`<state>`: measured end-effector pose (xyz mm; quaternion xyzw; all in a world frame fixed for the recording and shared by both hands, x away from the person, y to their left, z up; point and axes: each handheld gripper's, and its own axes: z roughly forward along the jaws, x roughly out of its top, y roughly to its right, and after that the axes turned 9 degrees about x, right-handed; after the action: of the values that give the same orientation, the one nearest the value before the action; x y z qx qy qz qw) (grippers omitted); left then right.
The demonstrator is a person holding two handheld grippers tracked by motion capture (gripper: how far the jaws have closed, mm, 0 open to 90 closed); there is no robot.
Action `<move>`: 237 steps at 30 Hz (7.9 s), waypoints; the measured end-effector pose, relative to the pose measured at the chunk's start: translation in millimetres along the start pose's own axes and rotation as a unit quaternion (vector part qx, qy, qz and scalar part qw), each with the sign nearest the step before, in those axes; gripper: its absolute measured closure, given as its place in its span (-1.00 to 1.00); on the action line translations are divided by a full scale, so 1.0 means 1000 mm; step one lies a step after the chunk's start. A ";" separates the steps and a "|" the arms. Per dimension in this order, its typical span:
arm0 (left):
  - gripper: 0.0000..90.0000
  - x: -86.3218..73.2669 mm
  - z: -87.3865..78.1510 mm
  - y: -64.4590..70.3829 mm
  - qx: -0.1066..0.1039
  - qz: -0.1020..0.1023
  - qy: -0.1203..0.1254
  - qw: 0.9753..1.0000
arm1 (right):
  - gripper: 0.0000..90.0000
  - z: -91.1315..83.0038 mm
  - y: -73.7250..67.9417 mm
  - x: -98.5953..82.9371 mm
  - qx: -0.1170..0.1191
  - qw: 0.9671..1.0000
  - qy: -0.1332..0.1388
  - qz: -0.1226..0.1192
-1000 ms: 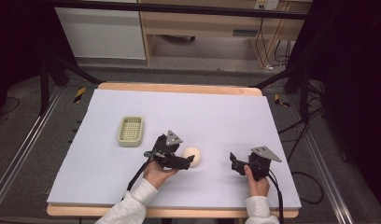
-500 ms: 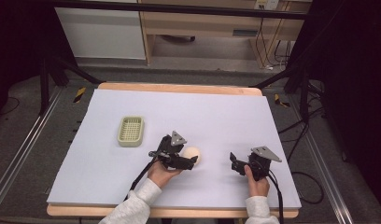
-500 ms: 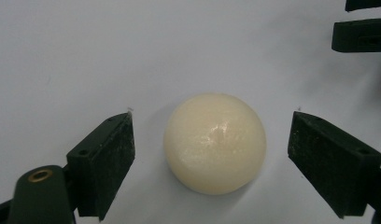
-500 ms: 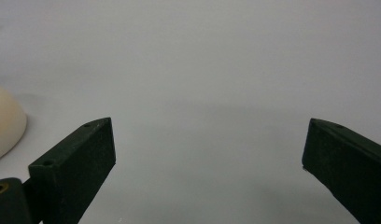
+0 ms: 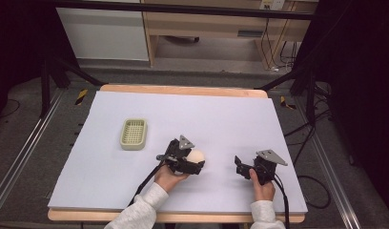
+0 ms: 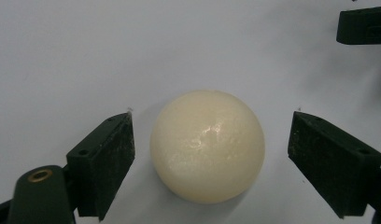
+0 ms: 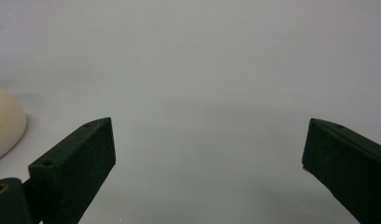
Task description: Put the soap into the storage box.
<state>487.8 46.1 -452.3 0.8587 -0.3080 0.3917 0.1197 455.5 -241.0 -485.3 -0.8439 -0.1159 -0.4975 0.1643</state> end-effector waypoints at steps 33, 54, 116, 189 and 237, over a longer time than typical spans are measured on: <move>-0.58 -0.004 0.021 0.005 0.011 0.006 -0.025 1.000 | -0.93 0.000 0.000 0.000 0.002 1.000 -0.001 0.001; -0.55 -0.005 0.028 0.006 0.010 0.003 -0.036 0.999 | -0.93 0.000 0.000 0.000 0.001 1.000 -0.001 0.000; -0.50 -0.004 -0.024 -0.018 -0.001 0.018 -0.023 1.000 | -0.93 0.000 0.000 0.000 0.003 1.000 -0.002 0.001; -0.50 -0.026 -0.078 -0.130 0.080 -0.075 0.000 0.994 | -0.93 0.001 0.000 0.000 0.001 1.000 -0.004 0.000; -0.50 -0.025 -0.063 -0.189 0.125 -0.115 -0.015 0.985 | -0.93 0.001 0.000 0.000 0.002 1.000 -0.005 0.000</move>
<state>555.3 232.3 -422.3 0.9023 -0.1573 0.3982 0.0513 456.6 -240.7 -485.6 -0.8462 -0.1181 -0.4927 0.1652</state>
